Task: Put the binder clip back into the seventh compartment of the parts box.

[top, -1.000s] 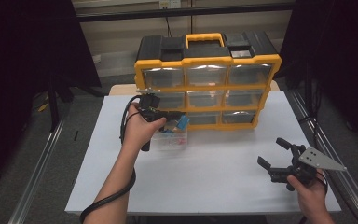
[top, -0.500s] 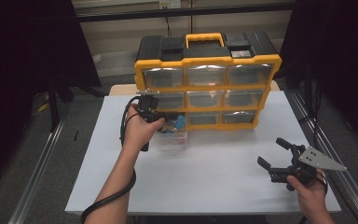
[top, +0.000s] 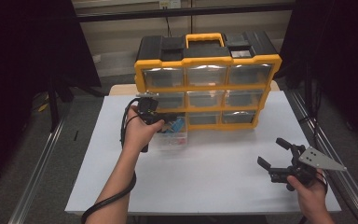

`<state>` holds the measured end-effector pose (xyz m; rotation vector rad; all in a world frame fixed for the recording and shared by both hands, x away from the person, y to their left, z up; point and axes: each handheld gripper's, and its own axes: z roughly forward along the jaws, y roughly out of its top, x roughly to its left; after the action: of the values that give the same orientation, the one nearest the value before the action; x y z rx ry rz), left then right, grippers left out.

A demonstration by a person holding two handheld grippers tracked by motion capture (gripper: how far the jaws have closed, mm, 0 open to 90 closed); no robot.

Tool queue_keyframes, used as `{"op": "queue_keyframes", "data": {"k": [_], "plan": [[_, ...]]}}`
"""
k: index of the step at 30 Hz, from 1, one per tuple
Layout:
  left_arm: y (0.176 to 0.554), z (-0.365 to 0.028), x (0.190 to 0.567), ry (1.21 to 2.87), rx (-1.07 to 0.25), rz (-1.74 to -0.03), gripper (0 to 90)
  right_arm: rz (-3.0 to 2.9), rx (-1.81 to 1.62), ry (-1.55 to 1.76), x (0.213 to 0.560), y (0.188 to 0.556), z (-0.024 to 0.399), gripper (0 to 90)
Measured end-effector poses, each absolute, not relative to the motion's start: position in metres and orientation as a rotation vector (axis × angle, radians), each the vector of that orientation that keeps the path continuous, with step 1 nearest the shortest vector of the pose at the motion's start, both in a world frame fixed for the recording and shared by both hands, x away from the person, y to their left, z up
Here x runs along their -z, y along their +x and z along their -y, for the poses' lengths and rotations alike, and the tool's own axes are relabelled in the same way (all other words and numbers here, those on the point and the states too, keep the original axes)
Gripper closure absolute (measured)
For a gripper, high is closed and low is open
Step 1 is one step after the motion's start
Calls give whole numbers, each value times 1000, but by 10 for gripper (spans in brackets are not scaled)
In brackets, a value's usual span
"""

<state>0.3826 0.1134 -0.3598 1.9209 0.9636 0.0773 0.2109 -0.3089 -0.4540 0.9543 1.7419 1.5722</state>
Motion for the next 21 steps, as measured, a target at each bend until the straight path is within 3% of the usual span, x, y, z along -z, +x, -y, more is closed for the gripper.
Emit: {"op": "queue_keyframes", "data": {"k": [14,21], "plan": [[366,-114,369,1894,-117,-900,581,-1741,-1571,955,454,211,309,21],[357,-113,375,1872,-117,-879,494,-1747,-1566,954,454,211,309,22]]}}
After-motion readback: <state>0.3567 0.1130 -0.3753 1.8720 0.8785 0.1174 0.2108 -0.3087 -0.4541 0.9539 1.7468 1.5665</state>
